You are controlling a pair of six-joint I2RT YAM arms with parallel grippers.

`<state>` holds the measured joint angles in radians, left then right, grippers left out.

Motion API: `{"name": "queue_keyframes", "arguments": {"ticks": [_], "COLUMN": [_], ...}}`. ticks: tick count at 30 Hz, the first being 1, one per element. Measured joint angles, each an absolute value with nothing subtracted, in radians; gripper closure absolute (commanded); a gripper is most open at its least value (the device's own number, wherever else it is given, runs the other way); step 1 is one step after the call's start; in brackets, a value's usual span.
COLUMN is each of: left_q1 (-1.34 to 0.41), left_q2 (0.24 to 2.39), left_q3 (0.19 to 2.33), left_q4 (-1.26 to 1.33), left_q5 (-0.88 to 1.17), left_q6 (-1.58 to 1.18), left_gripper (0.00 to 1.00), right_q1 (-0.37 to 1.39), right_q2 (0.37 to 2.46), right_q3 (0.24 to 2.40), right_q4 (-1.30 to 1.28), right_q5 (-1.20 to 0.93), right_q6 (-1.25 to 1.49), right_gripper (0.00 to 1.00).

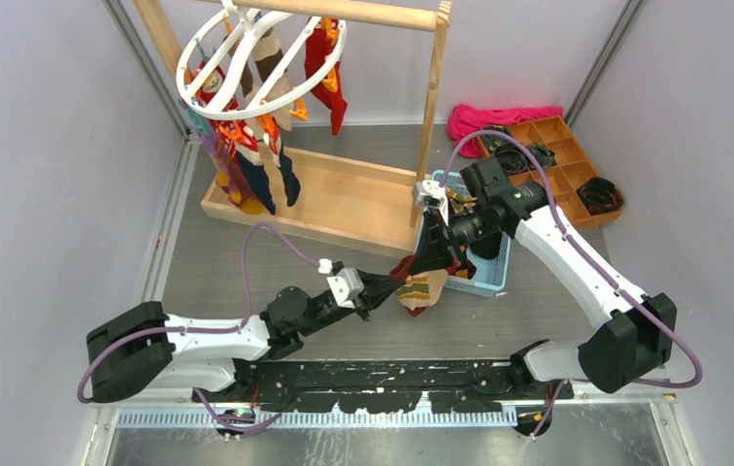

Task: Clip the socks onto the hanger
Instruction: Pick up the sock from the bin.

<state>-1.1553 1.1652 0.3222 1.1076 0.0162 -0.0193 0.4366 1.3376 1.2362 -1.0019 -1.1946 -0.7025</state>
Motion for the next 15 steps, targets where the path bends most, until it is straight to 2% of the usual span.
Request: {"name": "queue_keyframes", "arguments": {"ticks": [2, 4, 6, 7, 10, 15], "left_q1": [-1.155, -1.155, -1.155, -1.155, -1.155, -1.154], "left_q2": [1.165, 1.164, 1.159, 1.152, 1.118, 0.975], "left_q3": [0.322, 0.322, 0.322, 0.322, 0.321, 0.299], "left_q4": [1.108, 1.106, 1.098, 1.088, 1.055, 0.958], "left_q5": [0.016, 0.016, 0.014, 0.010, -0.007, -0.044], "left_q6": [-0.020, -0.019, -0.019, -0.017, 0.006, 0.060], "left_gripper": [1.00, 1.00, 1.00, 1.00, 1.00, 1.00], "right_q1": [0.437, 0.437, 0.437, 0.437, 0.437, 0.437], "right_q2": [1.338, 1.338, 1.338, 1.338, 1.337, 1.330], "right_q3": [1.236, 1.236, 1.236, 1.236, 1.236, 1.236], "right_q4": [-1.002, -1.002, -1.002, -1.002, -1.002, -1.017], "right_q5": [-1.195, -1.195, -1.195, -1.195, -1.194, -1.168], "right_q6": [-0.702, -0.701, -0.701, -0.700, -0.701, -0.728], "right_gripper": [0.98, 0.93, 0.82, 0.69, 0.48, 0.33]}}
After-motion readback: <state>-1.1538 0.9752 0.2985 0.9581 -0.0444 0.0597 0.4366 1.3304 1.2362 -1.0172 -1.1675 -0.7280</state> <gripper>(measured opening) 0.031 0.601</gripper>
